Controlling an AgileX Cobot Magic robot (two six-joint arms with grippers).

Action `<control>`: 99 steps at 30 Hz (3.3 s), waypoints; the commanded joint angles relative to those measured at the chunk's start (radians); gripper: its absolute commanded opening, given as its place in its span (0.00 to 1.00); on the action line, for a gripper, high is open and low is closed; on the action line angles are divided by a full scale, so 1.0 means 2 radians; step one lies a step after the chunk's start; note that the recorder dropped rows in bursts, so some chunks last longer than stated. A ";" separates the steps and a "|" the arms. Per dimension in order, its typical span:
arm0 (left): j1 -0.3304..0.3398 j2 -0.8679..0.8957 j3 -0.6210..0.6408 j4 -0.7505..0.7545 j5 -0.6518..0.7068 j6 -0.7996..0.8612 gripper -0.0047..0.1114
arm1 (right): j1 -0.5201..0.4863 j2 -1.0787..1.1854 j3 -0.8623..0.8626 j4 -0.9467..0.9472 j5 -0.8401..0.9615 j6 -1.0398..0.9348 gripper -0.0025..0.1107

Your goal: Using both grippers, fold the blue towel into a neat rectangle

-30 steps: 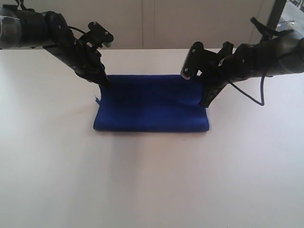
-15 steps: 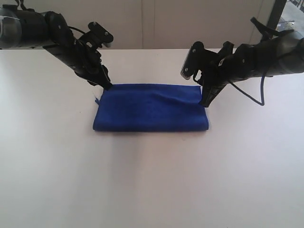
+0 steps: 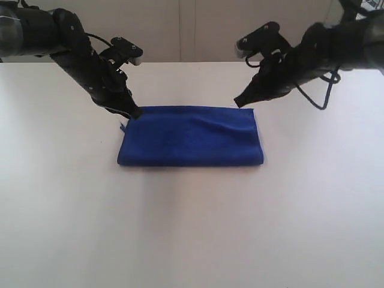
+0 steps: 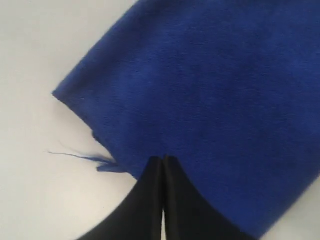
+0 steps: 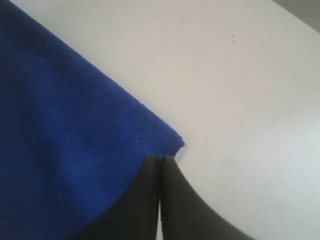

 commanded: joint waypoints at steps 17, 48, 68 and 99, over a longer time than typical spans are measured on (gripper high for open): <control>0.001 0.051 -0.001 -0.061 0.102 -0.001 0.04 | -0.008 0.117 -0.106 0.012 0.108 0.056 0.02; 0.001 0.051 -0.001 -0.057 0.103 0.000 0.04 | -0.018 0.101 -0.112 -0.018 0.114 0.174 0.19; 0.001 0.051 -0.001 -0.057 0.096 0.000 0.04 | -0.019 0.131 -0.111 0.025 0.104 0.205 0.24; 0.001 0.051 -0.001 -0.057 0.093 0.000 0.04 | -0.019 0.115 -0.111 0.011 0.086 0.191 0.02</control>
